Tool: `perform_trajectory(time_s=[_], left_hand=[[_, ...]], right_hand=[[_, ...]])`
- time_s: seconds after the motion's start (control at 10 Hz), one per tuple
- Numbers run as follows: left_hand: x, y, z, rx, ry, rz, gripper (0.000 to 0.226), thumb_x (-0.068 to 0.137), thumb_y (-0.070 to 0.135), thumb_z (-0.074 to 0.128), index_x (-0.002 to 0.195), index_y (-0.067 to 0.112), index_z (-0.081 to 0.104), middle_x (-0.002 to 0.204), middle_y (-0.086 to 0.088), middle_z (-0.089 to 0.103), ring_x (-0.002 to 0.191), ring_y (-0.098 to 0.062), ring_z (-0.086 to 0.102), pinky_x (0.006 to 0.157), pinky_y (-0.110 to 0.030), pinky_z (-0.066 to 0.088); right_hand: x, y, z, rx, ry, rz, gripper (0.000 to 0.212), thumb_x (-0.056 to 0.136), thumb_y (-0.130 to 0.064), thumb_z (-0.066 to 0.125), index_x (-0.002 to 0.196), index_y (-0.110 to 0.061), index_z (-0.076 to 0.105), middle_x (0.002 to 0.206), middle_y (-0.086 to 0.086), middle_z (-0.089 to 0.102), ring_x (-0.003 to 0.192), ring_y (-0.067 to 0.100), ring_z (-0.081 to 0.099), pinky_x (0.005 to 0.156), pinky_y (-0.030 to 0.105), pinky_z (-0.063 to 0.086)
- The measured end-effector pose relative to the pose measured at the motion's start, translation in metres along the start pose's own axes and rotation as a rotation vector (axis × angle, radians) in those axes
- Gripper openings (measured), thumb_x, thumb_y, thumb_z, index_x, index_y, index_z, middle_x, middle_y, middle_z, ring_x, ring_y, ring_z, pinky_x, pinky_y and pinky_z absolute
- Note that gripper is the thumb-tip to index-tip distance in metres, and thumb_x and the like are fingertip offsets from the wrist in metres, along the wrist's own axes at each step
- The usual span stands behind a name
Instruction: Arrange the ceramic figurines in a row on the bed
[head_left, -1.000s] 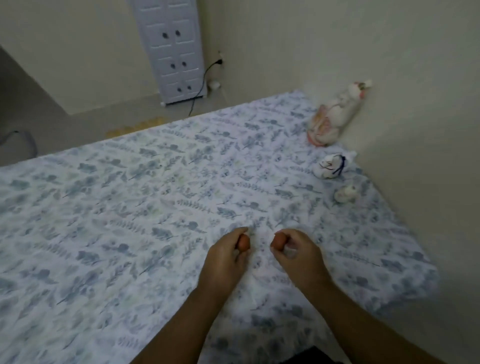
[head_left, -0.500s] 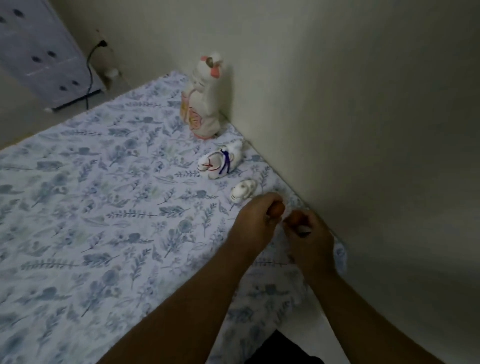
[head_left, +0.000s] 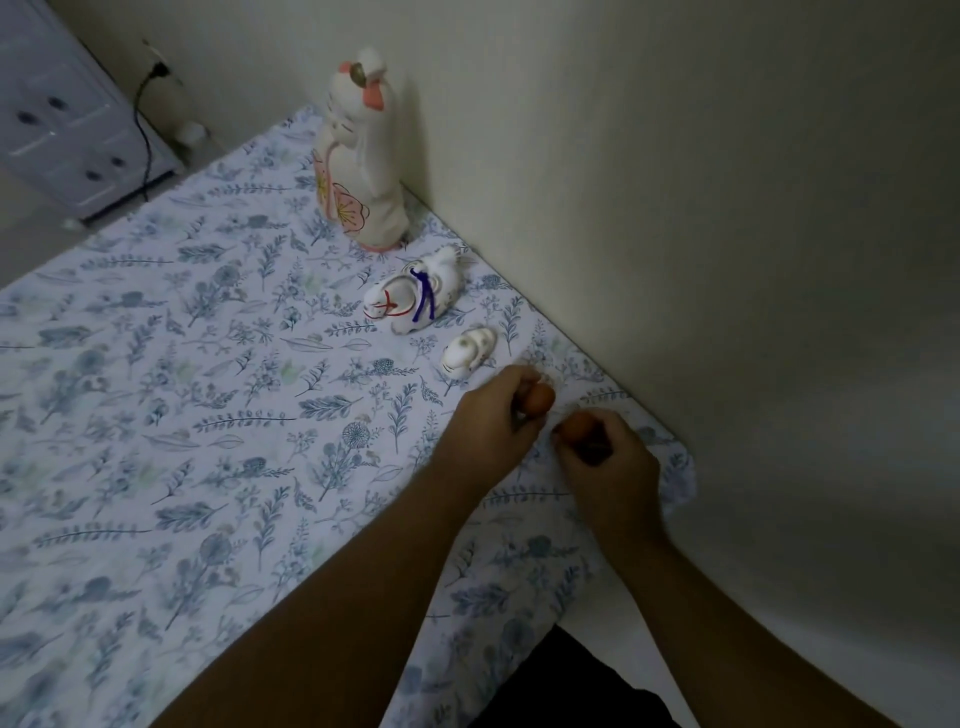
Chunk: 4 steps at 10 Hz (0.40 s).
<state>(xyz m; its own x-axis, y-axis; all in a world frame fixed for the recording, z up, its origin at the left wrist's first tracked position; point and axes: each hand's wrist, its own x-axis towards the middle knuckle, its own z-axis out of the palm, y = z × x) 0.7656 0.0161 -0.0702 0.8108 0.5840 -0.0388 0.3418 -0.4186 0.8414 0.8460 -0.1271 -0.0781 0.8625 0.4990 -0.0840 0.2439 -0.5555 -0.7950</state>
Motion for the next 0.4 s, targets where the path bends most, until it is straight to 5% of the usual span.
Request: perform_trajectory(time_s=[0.2, 0.3, 0.4], left_hand=[[-0.005, 0.002, 0.002, 0.001, -0.015, -0.008, 0.044, 0.086, 0.01, 0.073, 0.127, 0.014, 0.058, 0.115, -0.007, 0.071, 0.098, -0.02, 0.067, 0.081, -0.024, 0.051], [-0.011, 0.0, 0.001, -0.003, -0.012, -0.006, 0.053, 0.087, 0.013, 0.073, 0.137, 0.016, 0.054, 0.129, -0.005, 0.066, 0.113, -0.018, 0.063, 0.094, -0.027, 0.05], [-0.036, -0.002, -0.011, -0.034, 0.055, -0.071, 0.057, 0.09, 0.02, 0.072, 0.143, 0.017, 0.05, 0.143, -0.001, 0.057, 0.129, -0.012, 0.051, 0.107, -0.013, 0.035]], right_hand=[[-0.005, 0.0, 0.002, -0.01, -0.011, -0.046, 0.016, 0.082, -0.016, 0.079, 0.092, -0.019, 0.067, 0.086, -0.001, 0.069, 0.081, 0.014, 0.065, 0.073, 0.039, 0.058], [-0.004, -0.001, -0.001, 0.026, -0.065, -0.015, 0.027, 0.078, -0.019, 0.082, 0.1, -0.02, 0.066, 0.095, -0.002, 0.068, 0.088, 0.014, 0.064, 0.078, 0.035, 0.058], [-0.012, -0.005, -0.011, 0.037, -0.047, -0.013, 0.066, 0.07, -0.028, 0.09, 0.126, -0.019, 0.057, 0.122, 0.001, 0.059, 0.114, 0.021, 0.059, 0.089, 0.031, 0.055]])
